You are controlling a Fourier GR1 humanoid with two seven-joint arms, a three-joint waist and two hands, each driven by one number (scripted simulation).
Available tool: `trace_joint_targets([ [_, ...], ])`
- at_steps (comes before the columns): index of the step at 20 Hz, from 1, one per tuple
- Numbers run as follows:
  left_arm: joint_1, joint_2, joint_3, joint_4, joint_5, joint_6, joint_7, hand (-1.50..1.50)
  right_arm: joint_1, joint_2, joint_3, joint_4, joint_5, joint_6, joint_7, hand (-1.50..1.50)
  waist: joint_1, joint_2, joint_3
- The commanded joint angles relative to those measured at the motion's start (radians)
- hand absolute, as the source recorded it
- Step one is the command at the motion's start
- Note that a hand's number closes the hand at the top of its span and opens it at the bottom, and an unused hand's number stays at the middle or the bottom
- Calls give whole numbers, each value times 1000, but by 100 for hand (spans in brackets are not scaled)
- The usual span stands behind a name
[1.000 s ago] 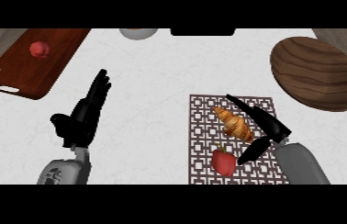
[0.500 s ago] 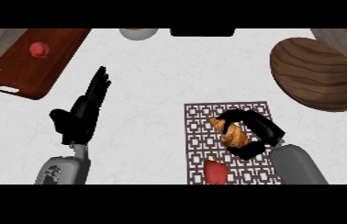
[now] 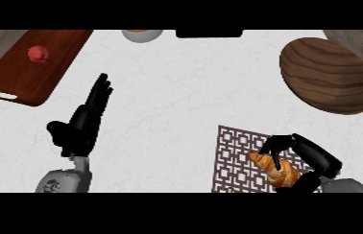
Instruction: Pick the croissant from the placemat and place it in the bowl
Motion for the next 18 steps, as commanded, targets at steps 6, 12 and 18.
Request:
trace_joint_targets([
  [6,20,-7,-8,17,-5,-7,-26,0,180,-114,-166,-271,-265,82,-191,150,-7,1,1],
  [12,-17,-16,-19,-20,-32,28,40,0,258,-150,-309,-621,-451,50,-15,150,-12,-1,0],
  [18,-17,-9,6,37,2,-7,3,0,213,-213,-476,-785,-625,60,283,150,2,3,0],
])
